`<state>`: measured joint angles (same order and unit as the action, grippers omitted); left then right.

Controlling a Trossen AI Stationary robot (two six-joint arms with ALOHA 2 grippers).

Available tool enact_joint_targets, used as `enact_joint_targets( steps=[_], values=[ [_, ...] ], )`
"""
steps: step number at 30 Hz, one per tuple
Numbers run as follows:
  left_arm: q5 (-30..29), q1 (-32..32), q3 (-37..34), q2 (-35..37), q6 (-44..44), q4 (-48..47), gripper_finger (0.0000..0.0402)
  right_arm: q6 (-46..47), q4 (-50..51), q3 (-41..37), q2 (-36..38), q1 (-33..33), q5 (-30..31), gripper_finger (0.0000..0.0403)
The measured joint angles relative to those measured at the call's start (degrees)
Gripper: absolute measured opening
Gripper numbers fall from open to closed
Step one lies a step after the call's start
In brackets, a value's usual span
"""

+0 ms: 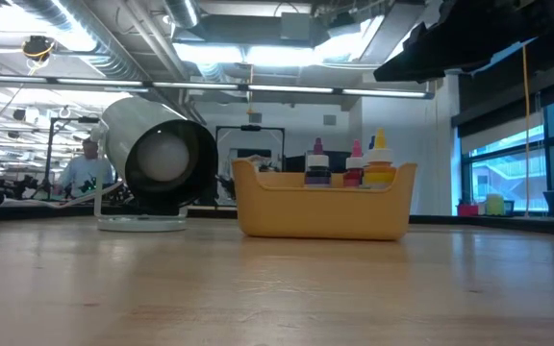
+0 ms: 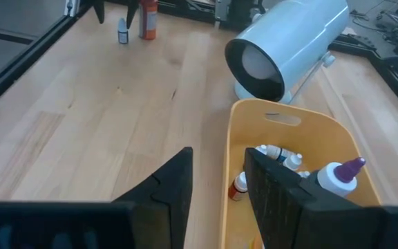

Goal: Pick & Place food coloring
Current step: Put the small purple food coloring bottle into the yellow bin

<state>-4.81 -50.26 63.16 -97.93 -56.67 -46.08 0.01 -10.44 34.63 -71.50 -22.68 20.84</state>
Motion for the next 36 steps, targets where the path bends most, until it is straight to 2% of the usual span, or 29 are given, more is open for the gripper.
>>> enact_joint_targets(
  steps=[14,20,24,28,36],
  values=[
    [0.11,0.00,0.00,-1.63,4.40,-0.80,0.0212,-0.02,0.00,0.00,0.00,0.00,0.00,0.0134],
    [4.54,0.02,0.00,-5.33,6.85,-0.77,0.0212,-0.02,0.00,0.00,0.00,0.00,0.02,0.0134],
    [4.28,0.01,0.00,-5.88,6.96,-0.56,0.0210,-0.02,-0.02,0.00,0.00,0.00,0.02,0.0134],
    [2.57,0.01,0.00,-5.90,6.50,-0.48,0.0199,-0.02,-0.02,0.00,0.00,0.00,0.02,0.0134],
    [3.12,0.01,0.00,-5.90,6.48,-0.47,0.0164,-0.02,-0.02,0.00,0.00,0.00,0.02,0.0134]
  ],
)
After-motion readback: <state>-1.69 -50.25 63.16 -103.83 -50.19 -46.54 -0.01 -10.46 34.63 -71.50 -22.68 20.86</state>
